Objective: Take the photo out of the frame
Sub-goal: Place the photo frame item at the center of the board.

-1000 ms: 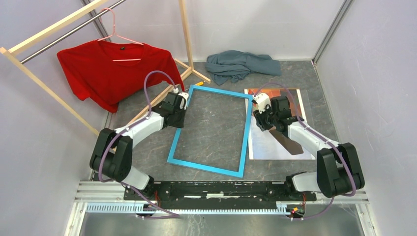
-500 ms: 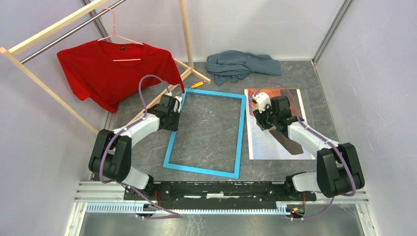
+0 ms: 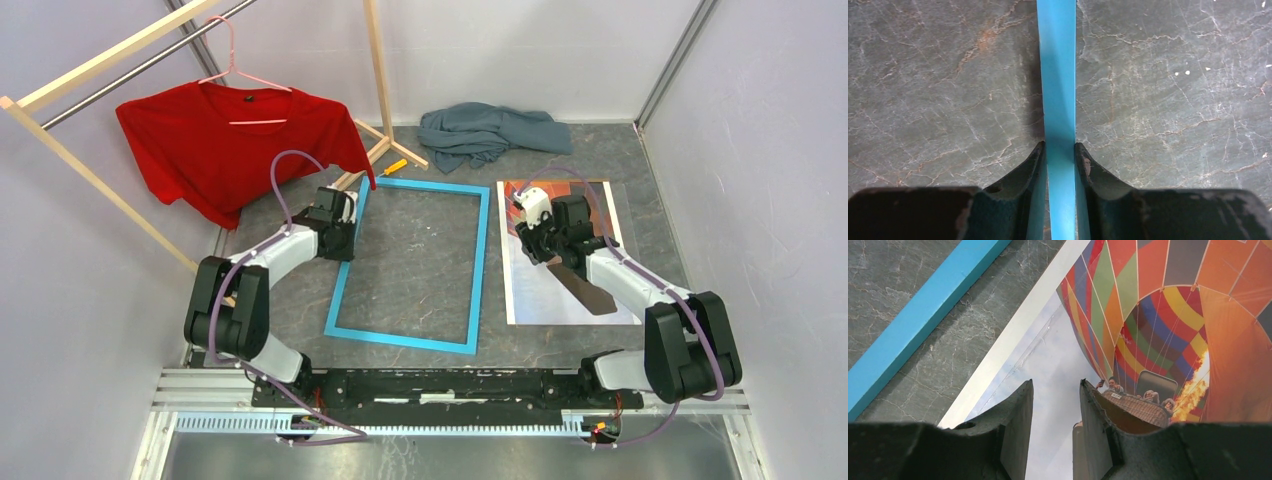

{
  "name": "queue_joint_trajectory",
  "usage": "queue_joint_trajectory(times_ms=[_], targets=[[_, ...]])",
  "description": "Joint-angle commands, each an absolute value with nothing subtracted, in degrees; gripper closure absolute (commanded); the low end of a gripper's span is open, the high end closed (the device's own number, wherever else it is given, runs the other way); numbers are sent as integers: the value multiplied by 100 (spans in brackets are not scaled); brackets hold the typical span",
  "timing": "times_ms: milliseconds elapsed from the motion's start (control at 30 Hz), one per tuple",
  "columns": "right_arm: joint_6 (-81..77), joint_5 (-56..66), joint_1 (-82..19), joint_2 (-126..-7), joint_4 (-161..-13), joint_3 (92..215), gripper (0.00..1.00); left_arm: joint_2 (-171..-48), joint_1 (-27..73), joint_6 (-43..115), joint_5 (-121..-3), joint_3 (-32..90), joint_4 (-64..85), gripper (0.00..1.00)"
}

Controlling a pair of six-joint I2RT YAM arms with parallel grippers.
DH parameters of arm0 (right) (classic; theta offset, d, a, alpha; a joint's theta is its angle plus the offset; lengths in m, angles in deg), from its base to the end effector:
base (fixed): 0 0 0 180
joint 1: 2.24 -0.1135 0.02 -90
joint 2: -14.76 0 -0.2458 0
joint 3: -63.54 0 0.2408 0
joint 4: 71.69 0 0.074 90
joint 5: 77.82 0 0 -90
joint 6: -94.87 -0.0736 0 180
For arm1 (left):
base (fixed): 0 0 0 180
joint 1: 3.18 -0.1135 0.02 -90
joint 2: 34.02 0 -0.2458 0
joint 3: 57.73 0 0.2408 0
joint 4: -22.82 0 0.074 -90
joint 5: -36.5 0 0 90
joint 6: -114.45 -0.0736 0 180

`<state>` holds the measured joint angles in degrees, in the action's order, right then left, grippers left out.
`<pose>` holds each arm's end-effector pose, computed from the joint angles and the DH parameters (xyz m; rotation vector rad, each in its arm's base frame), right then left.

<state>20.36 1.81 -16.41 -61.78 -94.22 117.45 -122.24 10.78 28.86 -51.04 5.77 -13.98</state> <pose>0.2763 0.0834 0.1561 -0.6865 2.2492 0.2021 0.2933 -0.0697 0.1288 0.2057 2.6358 -0.0511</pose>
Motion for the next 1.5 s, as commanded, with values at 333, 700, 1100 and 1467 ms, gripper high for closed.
queue_joint_trajectory(times_ms=[333, 700, 1100, 1467], targets=[[2090, 134, -1563, -6022, -9238, 11699, 55, -12227, 701, 2876, -4853, 587, -1262, 71], [2072, 91, -1518, -6030, -9252, 11699, 55, -12358, 531, 2863, -4630, 633, -1339, 71], [2069, 50, -1507, -6030, -9262, 11699, 55, -12204, 475, 2775, -4401, 582, -1360, 71], [2069, 29, -1490, -6021, -9262, 11690, 55, -12129, 352, 2673, -4121, 600, -1394, 74]])
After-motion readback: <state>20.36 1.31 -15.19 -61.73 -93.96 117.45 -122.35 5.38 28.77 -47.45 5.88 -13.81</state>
